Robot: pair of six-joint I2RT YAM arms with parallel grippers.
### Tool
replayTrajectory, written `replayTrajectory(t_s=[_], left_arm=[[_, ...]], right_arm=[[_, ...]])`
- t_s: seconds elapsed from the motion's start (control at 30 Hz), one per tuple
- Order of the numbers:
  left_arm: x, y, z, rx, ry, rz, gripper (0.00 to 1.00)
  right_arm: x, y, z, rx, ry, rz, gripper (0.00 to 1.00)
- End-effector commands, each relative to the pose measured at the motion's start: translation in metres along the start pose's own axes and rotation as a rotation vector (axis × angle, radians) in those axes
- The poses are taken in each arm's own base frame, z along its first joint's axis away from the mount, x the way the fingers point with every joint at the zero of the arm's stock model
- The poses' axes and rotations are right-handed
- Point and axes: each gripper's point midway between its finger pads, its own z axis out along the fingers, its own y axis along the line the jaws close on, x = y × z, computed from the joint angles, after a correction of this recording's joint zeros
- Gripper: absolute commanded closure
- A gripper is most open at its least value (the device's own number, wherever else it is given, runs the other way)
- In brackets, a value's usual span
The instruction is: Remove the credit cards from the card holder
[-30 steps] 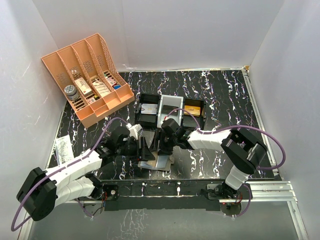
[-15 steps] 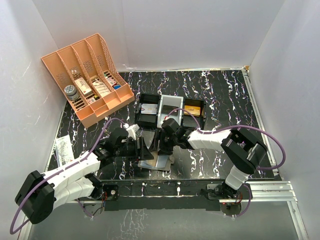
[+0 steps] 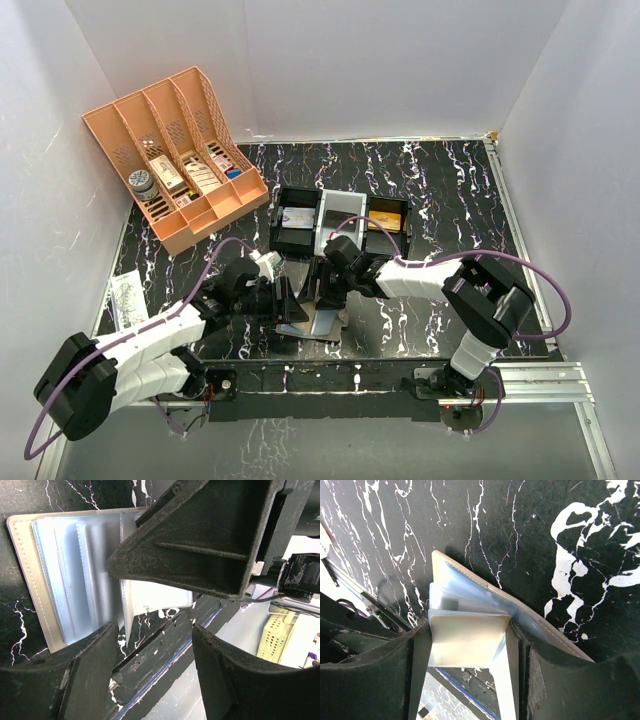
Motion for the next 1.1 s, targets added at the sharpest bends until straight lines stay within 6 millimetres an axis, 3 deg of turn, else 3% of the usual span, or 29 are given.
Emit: replayTrajectory(t_s=[0.0,0.33,0.6,0.8,0.87,0.97,1.07], left_arm=[[0.003,-0.004,0.002,0.025,0.018,0.007,0.41],[-0.001,-0.007,0.013,0.03,0.047,0.014,0.45],[-0.01,-0.021,0.023,0.077,0.053,0.028,0.45],[-0.008,-0.039,0.032,0.126,0.088,0.053,0.44],[-0.001,-0.047,0.038,0.14,0.115,0.072,0.43],[0.009,-0.062,0.046,0.172,0.158,0.096,0.43],[0.013,-0.05,0.051,0.112,0.148,0.077,0.43]], right_arm=[[-0.007,0.014,-0.004,-0.063,-0.022,-0.014,0.44],[-0.008,0.028,-0.011,-0.116,-0.027,-0.028,0.39],[-0.025,0.038,-0.033,-0.122,-0.089,-0.036,0.28],[-0.052,0.013,-0.063,-0.015,-0.214,0.031,0.26],[-0.058,-0.003,-0.074,0.041,-0.253,0.062,0.26],[-0.065,-0.01,-0.091,0.033,-0.302,0.082,0.28],[-0.063,-0.007,-0.098,-0.025,-0.298,0.082,0.31]])
